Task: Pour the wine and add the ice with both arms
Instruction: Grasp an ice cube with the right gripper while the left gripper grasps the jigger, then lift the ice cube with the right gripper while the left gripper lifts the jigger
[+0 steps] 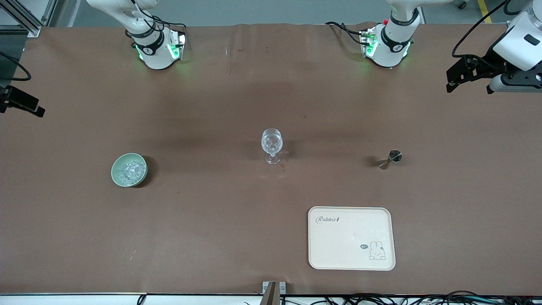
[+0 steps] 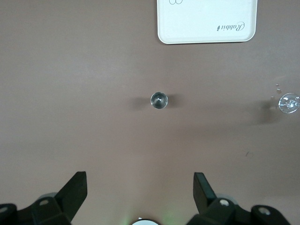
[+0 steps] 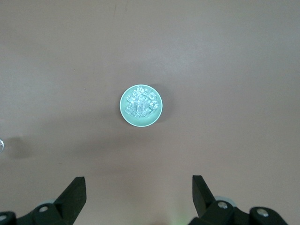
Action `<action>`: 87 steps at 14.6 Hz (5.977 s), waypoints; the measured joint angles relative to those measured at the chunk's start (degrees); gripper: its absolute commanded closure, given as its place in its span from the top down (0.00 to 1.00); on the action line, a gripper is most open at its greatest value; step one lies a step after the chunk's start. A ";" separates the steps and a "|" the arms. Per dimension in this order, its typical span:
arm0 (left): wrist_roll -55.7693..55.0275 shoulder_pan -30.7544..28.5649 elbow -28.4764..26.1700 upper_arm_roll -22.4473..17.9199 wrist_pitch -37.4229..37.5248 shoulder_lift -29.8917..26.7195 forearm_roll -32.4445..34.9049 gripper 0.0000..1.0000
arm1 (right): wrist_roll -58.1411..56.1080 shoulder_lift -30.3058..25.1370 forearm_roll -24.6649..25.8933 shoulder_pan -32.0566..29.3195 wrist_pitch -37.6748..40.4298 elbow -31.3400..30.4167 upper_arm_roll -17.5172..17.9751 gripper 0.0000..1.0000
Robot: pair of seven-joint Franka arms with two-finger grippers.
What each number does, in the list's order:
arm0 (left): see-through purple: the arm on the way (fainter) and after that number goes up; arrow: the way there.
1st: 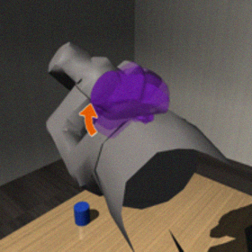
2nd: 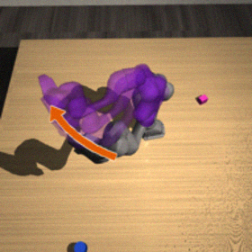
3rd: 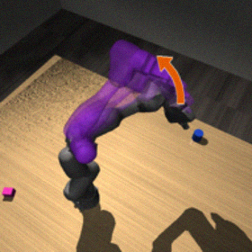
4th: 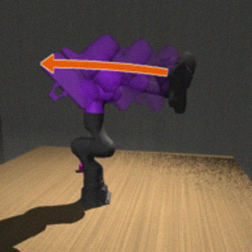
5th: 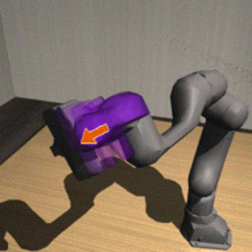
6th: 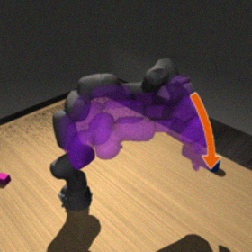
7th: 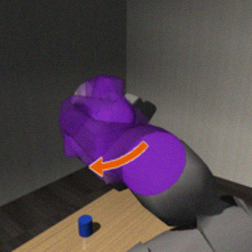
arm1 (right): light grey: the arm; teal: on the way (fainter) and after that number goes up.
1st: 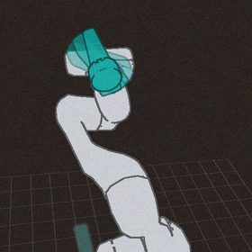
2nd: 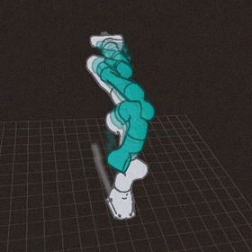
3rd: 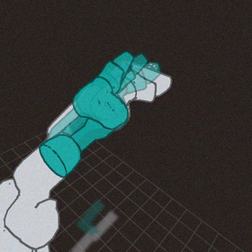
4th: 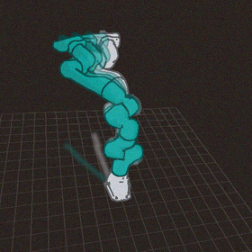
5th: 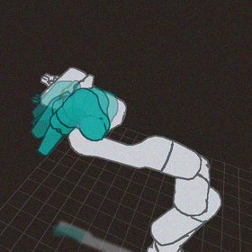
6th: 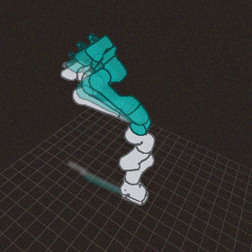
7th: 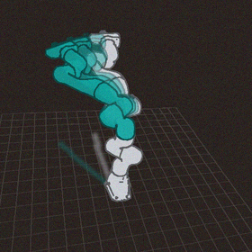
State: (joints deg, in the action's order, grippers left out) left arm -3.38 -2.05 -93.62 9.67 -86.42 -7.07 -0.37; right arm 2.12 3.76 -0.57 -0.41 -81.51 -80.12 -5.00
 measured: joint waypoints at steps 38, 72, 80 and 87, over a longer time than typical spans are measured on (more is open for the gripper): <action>-27.51 -21.90 3.45 -0.03 -5.87 52.01 -37.06 0.86 | -1.02 18.99 -5.20 1.69 -55.10 -38.26 0.07 0.46; -31.48 -18.92 1.72 1.11 -5.82 57.04 -42.08 0.40 | -1.51 19.99 -5.20 1.66 -56.87 -38.89 -0.03 0.29; -29.61 -18.94 1.72 1.04 -5.87 57.31 -42.08 0.17 | -1.51 20.01 -5.20 1.63 -57.26 -39.30 -0.11 0.13; -29.28 -19.00 1.72 1.02 -5.90 57.61 -43.66 0.01 | -1.50 19.75 -5.20 1.63 -45.04 -32.72 -0.15 0.00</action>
State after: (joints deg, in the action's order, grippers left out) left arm -32.67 -21.05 -91.89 10.70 -92.31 50.54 -44.03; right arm 0.62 23.52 -5.77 1.22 -126.55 -112.84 -5.15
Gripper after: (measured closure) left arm 0.780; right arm 0.771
